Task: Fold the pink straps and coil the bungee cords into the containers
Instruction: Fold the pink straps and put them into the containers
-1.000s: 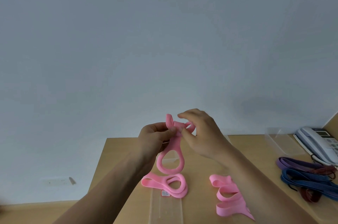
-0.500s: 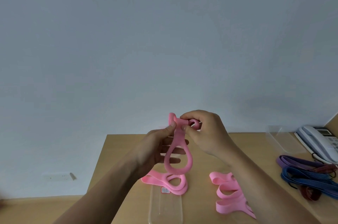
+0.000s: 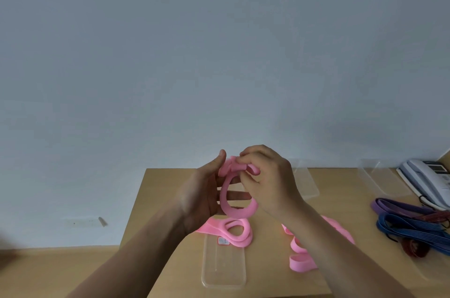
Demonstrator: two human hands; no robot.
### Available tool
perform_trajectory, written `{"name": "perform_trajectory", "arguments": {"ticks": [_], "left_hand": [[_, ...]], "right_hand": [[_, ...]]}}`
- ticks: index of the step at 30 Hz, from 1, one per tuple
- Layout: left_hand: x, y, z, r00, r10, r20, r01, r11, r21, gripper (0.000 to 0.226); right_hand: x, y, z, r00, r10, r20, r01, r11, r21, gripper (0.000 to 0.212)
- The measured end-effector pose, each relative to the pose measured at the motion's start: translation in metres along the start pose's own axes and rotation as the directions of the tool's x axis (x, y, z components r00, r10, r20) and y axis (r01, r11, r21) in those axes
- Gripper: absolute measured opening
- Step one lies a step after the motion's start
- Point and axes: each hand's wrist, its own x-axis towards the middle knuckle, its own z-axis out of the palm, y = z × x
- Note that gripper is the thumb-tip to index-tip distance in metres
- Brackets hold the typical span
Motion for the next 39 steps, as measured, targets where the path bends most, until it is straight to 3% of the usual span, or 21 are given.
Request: {"name": "perform_trajectory", "arguments": {"ticks": [8,13,16,20,25,29,31,34,39], "left_hand": [[0.002,-0.004,-0.009,1.0,-0.026,-0.006,0.025,0.996,-0.081,0.051],[0.004,-0.003,-0.018,0.999,-0.029,-0.039,0.028,0.999,-0.022,0.036],[0.005,-0.001,-0.022,0.999,-0.016,-0.047,0.016,1.0,0.0,0.038],[0.006,-0.001,-0.03,0.999,-0.015,-0.042,0.015,1.0,0.003,0.049],[0.007,-0.006,-0.047,1.0,-0.024,0.0,0.024,0.999,-0.031,0.049],[0.006,-0.01,-0.063,1.0,-0.024,0.004,0.024,0.997,-0.079,0.023],[0.005,-0.011,-0.071,0.999,-0.035,-0.004,0.035,0.992,-0.118,0.026],[0.002,-0.011,-0.083,0.998,-0.059,-0.003,0.058,0.988,-0.145,0.051],[0.001,-0.017,-0.1,0.995,-0.096,0.011,0.097,0.995,-0.026,0.061]], "right_hand": [[-0.006,-0.005,0.012,0.996,-0.075,0.054,0.079,0.994,-0.076,0.01],[0.005,-0.009,0.01,0.997,0.039,0.068,-0.037,0.999,-0.022,0.024],[0.009,-0.004,0.013,0.964,0.151,0.217,-0.139,0.988,-0.072,0.034],[0.008,-0.001,0.022,0.911,0.137,0.388,-0.098,0.988,-0.119,0.031],[-0.003,-0.007,0.037,0.925,0.136,0.356,-0.096,0.987,-0.126,0.028],[-0.011,-0.014,0.05,0.938,0.127,0.324,-0.105,0.991,-0.084,0.019],[-0.015,-0.019,0.057,0.94,0.117,0.322,-0.095,0.992,-0.083,0.016],[-0.024,-0.024,0.066,0.94,0.099,0.326,-0.087,0.995,-0.051,0.016],[-0.046,-0.03,0.08,0.906,0.162,0.391,-0.141,0.987,-0.082,0.04]]}}
